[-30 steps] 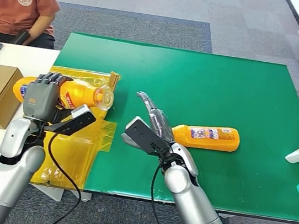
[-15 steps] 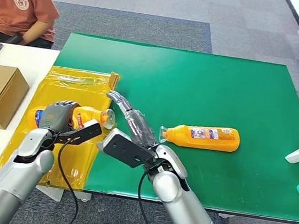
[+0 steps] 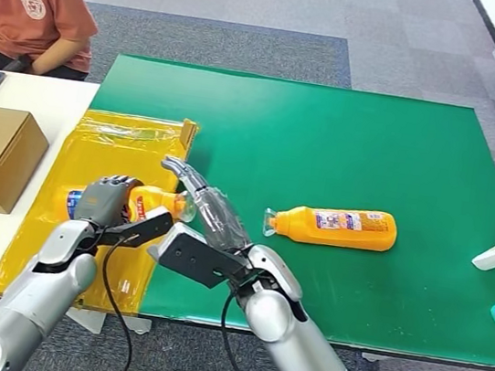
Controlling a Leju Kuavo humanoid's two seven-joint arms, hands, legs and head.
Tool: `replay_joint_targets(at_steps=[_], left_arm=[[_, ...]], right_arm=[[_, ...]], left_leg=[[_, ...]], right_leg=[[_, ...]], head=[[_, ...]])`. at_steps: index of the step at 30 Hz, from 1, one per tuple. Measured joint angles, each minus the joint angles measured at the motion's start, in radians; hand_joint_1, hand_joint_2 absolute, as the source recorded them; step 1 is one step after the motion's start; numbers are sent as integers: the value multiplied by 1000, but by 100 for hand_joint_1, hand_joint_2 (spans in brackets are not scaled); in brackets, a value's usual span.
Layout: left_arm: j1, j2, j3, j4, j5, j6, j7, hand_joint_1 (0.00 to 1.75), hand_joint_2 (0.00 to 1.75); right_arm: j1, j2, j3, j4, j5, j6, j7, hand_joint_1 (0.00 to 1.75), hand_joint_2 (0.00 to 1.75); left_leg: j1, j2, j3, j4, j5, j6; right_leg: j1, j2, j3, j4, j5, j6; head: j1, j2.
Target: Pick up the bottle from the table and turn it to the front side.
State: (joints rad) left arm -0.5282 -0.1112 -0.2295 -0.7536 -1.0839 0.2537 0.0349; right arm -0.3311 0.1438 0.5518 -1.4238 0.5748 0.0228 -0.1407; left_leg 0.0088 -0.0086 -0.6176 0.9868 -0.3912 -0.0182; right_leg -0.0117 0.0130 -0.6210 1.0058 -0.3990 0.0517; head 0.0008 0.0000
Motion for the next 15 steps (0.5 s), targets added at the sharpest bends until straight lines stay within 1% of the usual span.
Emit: replay_joint_targets(at_steps=[10, 15], left_arm=[[16, -10, 0, 13, 31, 3, -35, 0, 175], [22, -11, 1, 14, 40, 3, -38, 0, 175]], right_arm=[[2, 0, 7, -13, -4, -1, 1, 0, 175], [2, 0, 7, -13, -4, -1, 2, 0, 175]], left_leg=[[0, 0, 0, 0, 0, 0], [0, 0, 0, 0, 0, 0]], right_leg=[[0, 0, 0, 0, 0, 0], [0, 0, 0, 0, 0, 0]], head=[[0, 0], [0, 0]])
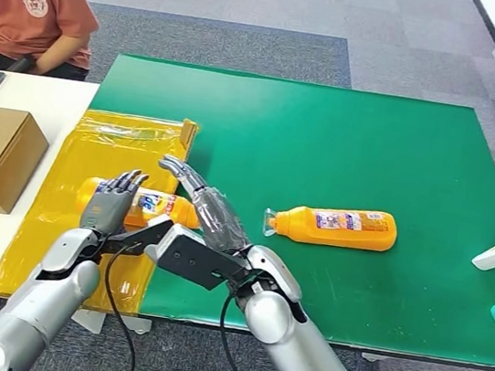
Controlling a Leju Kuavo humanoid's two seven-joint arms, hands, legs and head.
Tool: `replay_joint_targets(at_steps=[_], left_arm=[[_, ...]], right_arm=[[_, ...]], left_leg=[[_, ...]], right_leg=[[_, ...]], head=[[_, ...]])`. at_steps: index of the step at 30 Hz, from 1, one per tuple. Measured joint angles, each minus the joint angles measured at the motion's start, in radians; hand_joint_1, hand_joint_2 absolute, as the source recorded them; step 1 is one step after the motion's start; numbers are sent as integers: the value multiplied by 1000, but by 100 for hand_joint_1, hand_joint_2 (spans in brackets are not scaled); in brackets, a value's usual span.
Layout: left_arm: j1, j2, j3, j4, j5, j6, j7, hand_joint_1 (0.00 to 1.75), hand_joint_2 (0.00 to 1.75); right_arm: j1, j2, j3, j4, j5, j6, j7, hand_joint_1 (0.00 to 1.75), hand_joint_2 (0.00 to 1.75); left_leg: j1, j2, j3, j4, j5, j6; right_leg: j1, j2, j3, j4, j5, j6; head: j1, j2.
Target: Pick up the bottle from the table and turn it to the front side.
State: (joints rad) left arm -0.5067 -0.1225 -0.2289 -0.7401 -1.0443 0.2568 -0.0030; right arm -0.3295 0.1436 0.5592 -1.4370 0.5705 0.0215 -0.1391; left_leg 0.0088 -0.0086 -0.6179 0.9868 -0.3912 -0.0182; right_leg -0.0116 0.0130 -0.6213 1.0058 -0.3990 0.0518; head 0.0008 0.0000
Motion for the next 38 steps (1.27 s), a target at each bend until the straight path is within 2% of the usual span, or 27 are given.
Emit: replay_joint_targets(at_steps=[9, 16, 20, 25, 28, 31, 35, 38], left_arm=[[5, -3, 12, -2, 51, 3, -16, 0, 175], [67, -12, 66, -132, 322, -57, -109, 0, 175], [112, -9, 73, -260, 450, -113, -113, 0, 0], [163, 9, 74, -410, 672, -202, -99, 0, 0], [202, 41, 74, -498, 904, -293, -102, 0, 0], [237, 76, 80, -572, 1056, -313, -117, 0, 0], [291, 125, 106, -671, 1226, -315, -133, 0, 175], [337, 156, 131, -720, 1292, -328, -155, 0, 175]], right_arm=[[0, 0, 0, -2, -3, -3, 4, 0, 175], [2, -14, 0, -2, 6, -34, 13, 0, 175], [4, -34, -3, -10, 23, -56, 13, 0, 175], [19, -77, -27, -50, -5, -69, -5, 0, 175], [30, -117, -59, -83, -55, -65, -26, 0, 175], [35, -149, -93, -106, -89, -62, -36, 0, 175], [29, -183, -141, -113, -191, -10, -35, 0, 175], [22, -209, -170, -108, -288, 63, -33, 0, 175]], left_leg=[[0, 0, 0, 0, 0, 0], [0, 0, 0, 0, 0, 0], [0, 0, 0, 0, 0, 0], [0, 0, 0, 0, 0, 0], [0, 0, 0, 0, 0, 0], [0, 0, 0, 0, 0, 0], [0, 0, 0, 0, 0, 0], [0, 0, 0, 0, 0, 0]], right_leg=[[0, 0, 0, 0, 0, 0], [0, 0, 0, 0, 0, 0], [0, 0, 0, 0, 0, 0], [0, 0, 0, 0, 0, 0], [0, 0, 0, 0, 0, 0], [0, 0, 0, 0, 0, 0], [0, 0, 0, 0, 0, 0], [0, 0, 0, 0, 0, 0]], head=[[0, 0], [0, 0], [0, 0], [0, 0], [0, 0], [0, 0], [0, 0], [0, 0]])
